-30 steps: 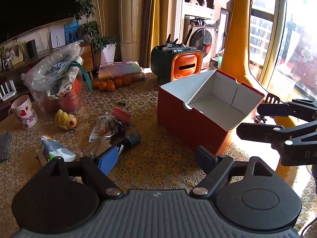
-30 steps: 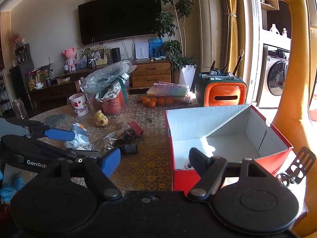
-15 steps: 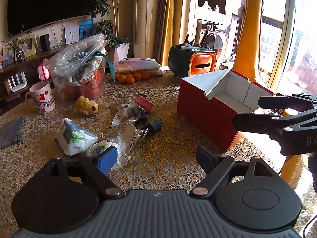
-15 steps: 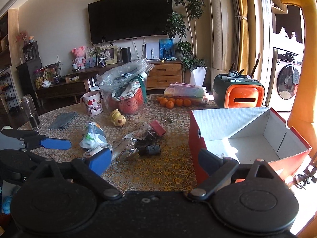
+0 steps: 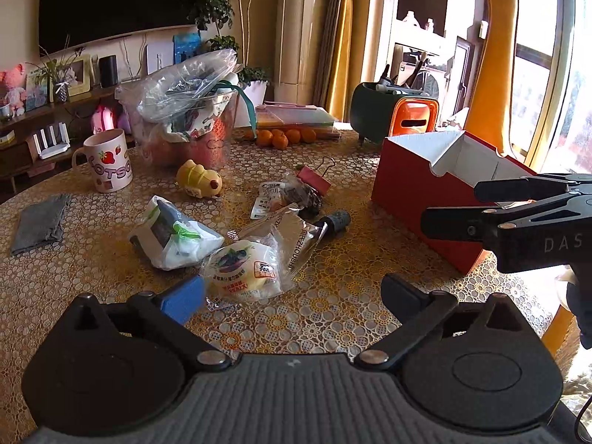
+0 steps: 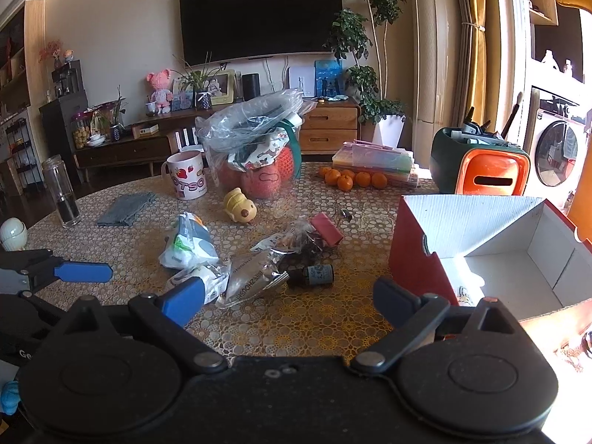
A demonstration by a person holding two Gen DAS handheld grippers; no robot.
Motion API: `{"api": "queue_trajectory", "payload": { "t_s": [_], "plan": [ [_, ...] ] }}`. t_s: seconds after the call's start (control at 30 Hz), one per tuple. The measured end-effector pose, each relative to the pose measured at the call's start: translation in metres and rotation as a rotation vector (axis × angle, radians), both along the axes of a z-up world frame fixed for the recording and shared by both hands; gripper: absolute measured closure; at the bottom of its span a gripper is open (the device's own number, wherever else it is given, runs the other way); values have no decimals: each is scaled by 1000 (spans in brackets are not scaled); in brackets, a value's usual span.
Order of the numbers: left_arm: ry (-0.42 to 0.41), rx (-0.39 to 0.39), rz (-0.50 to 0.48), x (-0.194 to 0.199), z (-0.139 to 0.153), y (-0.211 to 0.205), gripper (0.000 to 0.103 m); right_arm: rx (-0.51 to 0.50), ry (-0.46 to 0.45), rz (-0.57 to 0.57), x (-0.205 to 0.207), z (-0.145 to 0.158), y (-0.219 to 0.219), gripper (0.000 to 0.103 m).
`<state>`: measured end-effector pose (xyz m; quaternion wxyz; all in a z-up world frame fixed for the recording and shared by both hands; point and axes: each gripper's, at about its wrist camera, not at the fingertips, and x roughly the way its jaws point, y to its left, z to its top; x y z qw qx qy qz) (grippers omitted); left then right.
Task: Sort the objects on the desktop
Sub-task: 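Withdraw both open tools from the red box back over the table, then move left tool toward bread bag while right tool approaches silver foil bag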
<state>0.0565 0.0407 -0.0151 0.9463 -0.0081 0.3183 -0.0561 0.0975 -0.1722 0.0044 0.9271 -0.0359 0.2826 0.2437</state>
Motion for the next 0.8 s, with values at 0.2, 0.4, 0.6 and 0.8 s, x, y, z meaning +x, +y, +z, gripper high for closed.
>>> {"api": "queue_trajectory", "payload": {
  "t_s": [0.2, 0.4, 0.6, 0.8],
  "plan": [
    [19, 36, 7, 17, -17, 6, 0, -33, 21, 0, 22, -17, 13, 6],
    [28, 76, -1, 35, -34, 9, 1, -78, 25, 29, 46, -32, 28, 6],
    [37, 110, -9, 53, -50, 14, 0, -150, 7, 108, 64, -45, 49, 6],
    [63, 127, -27, 70, -64, 14, 1, -188, 31, 149, 82, -61, 64, 7]
  ]
}}
